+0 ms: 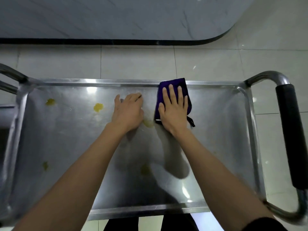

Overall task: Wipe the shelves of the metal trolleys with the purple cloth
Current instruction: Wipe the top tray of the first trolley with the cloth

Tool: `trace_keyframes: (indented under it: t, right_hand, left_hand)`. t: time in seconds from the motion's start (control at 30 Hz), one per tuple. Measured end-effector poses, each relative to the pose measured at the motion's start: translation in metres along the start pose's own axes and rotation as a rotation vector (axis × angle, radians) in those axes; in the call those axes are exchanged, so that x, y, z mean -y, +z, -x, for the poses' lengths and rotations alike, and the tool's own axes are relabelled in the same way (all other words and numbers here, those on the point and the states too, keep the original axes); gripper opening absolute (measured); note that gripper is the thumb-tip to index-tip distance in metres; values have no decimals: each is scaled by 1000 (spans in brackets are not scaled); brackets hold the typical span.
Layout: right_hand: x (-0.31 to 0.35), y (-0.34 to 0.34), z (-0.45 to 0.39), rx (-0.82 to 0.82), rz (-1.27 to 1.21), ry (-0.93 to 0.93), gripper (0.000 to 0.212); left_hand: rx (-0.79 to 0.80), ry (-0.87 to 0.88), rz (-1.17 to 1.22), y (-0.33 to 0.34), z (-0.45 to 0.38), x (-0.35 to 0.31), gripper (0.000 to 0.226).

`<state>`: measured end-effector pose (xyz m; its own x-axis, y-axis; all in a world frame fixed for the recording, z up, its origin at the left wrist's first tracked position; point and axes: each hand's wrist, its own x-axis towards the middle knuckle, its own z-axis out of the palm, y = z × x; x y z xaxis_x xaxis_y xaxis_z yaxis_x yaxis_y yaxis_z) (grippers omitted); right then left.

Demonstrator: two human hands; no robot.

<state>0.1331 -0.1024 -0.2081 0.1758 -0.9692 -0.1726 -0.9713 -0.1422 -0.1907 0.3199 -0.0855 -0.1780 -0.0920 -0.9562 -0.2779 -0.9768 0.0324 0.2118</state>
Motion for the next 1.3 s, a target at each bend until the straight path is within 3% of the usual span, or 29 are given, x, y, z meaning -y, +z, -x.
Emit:
trace_keyframes:
  t: [0.17,0.37,0.5,0.63,0.73,0.9,1.03,1.3]
  right_hand:
    - [42,12,-5,6,5,-117,62]
    - [37,11,-3,16,-46,-156,67]
    - [-5,2,8,-5,-95,-112,68]
    - [-79,-12,23,14,-97,-35,67]
    - [-142,-24,36,16,-78,34,66]
    - [-217,-38,52,-8,-39,106,65]
    - [-241,-43,59,-24,-35,105,64]
    - [-234,-34,57,-49,-10,124,62]
  left_hand:
    - [-59,10,8,9,9,3,49]
    - [-85,5,-30,8,14,5,45]
    - [14,-31,-83,2,13,-13,47]
    - [51,-141,24,-6,0,-24,47]
    - [49,-199,-27,-7,-5,-37,48]
    - [-25,-45,-46,7,13,-114,44]
    - [62,-3,-105,31,21,-170,47]
    - [55,-16,-145,37,25,-169,49]
